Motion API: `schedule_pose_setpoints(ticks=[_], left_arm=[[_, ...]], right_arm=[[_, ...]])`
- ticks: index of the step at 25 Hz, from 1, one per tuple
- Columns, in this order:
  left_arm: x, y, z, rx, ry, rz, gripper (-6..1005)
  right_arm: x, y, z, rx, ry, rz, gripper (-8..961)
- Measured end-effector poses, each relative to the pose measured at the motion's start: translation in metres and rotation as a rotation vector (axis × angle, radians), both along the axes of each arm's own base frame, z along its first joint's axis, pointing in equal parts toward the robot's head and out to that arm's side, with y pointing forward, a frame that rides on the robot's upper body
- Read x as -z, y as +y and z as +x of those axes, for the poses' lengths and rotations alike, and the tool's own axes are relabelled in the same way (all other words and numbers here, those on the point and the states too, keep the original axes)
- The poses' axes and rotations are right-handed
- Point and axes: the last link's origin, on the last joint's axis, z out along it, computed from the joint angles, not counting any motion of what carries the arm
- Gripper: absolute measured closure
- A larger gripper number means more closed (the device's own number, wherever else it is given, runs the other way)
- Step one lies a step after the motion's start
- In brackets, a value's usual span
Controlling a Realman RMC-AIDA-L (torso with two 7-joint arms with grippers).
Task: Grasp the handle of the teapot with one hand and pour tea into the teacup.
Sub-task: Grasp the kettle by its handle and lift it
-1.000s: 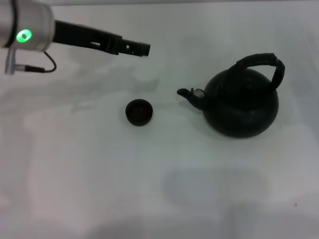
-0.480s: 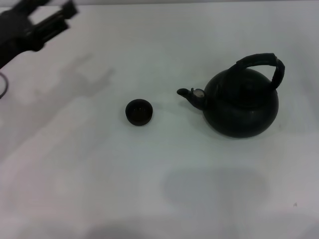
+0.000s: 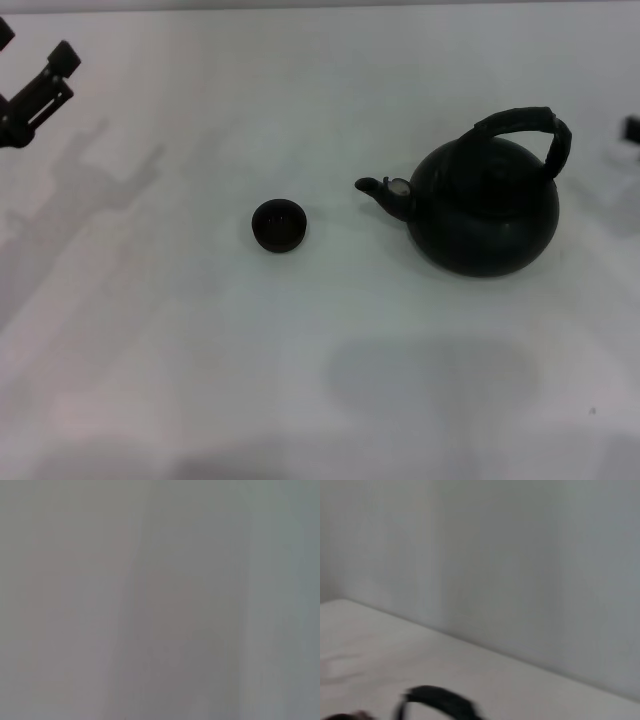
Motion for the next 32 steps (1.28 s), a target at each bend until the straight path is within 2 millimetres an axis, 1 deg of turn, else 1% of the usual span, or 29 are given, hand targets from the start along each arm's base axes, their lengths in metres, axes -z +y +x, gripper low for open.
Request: schedule_pose_setpoints(ticks=[1, 5, 8, 13, 18, 23, 28, 32], left_arm=[[0.000, -0.001, -0.002, -0.008, 0.005, -0.002, 122], [0.000, -0.003, -0.007, -0.027, 0.019, -0.009, 121], [0.001, -0.005, -0.010, -0.028, 0.038, -0.027, 121], [0.004, -0.009, -0.013, -0.023, 0.068, -0.058, 120], [0.003, -0.009, -0.011, -0.006, 0.076, -0.062, 120], [-0.002, -0.006, -0.009, -0.005, 0.054, -0.037, 119], [-0.005, 0.000, -0.007, -0.002, 0.063, -0.029, 120], [-0.008, 0.004, -0.007, 0.002, 0.080, -0.019, 121]], right_arm=[[0.012, 0.000, -0.007, -0.012, 0.020, -0.038, 290], [0.044, 0.002, -0.025, -0.044, 0.066, -0.138, 290], [0.055, 0.001, -0.033, -0.059, 0.074, -0.175, 290], [0.058, 0.001, -0.025, -0.042, 0.050, -0.157, 290], [0.058, 0.008, -0.015, -0.034, 0.008, -0.122, 289], [0.054, 0.015, -0.014, -0.034, 0.015, -0.115, 289], [0.062, 0.019, -0.009, -0.009, 0.025, -0.124, 289], [0.071, 0.023, -0.009, -0.001, 0.044, -0.141, 290]])
